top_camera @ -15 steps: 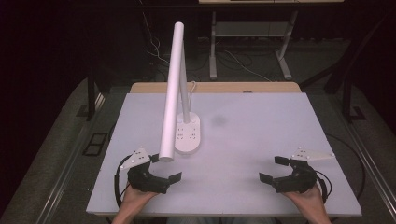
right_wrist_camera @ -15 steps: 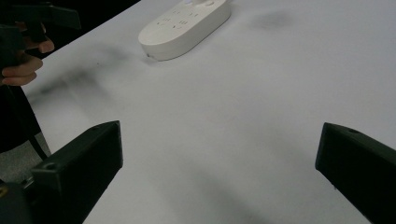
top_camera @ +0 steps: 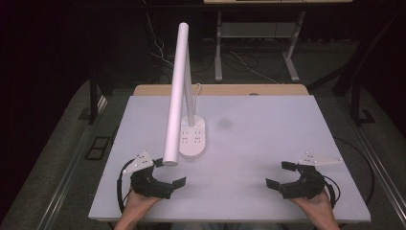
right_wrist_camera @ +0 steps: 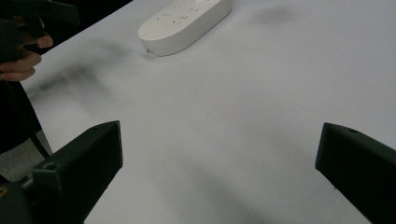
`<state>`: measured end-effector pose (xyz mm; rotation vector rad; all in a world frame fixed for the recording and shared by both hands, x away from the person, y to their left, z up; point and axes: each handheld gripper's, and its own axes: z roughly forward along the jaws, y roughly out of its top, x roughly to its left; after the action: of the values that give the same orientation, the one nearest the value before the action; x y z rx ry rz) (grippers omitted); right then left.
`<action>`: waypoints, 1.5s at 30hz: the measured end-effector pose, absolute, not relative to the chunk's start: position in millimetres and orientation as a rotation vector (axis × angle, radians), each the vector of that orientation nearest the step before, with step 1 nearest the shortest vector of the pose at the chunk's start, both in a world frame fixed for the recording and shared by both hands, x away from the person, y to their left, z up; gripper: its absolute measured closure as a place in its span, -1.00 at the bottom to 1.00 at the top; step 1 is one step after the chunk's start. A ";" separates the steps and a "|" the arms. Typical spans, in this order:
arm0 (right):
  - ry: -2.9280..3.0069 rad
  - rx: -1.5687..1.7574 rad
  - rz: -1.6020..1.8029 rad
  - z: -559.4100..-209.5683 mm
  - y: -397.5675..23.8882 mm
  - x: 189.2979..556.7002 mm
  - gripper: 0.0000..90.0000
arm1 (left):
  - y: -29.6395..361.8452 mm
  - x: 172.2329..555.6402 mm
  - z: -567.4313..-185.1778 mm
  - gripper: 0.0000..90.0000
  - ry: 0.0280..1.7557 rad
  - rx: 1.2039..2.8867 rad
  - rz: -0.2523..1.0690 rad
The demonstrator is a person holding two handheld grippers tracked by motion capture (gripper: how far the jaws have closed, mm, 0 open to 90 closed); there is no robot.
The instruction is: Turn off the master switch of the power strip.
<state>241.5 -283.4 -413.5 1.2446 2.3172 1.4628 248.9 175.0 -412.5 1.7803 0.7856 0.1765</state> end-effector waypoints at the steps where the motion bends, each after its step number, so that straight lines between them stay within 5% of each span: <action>1: 2.317 1.245 1.463 -413.5 -283.4 241.5 -1.00 | 175.0 249.0 -412.3 -1.00 0.784 1.786 0.176; 45: 2.328 1.259 1.437 -415.2 -285.2 241.3 -1.00 | 170.4 262.0 -388.0 -1.00 0.757 1.912 0.100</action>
<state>241.3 -285.2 -415.2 1.2591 2.3279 1.4371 262.0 170.4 -388.0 1.9115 0.7568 0.0995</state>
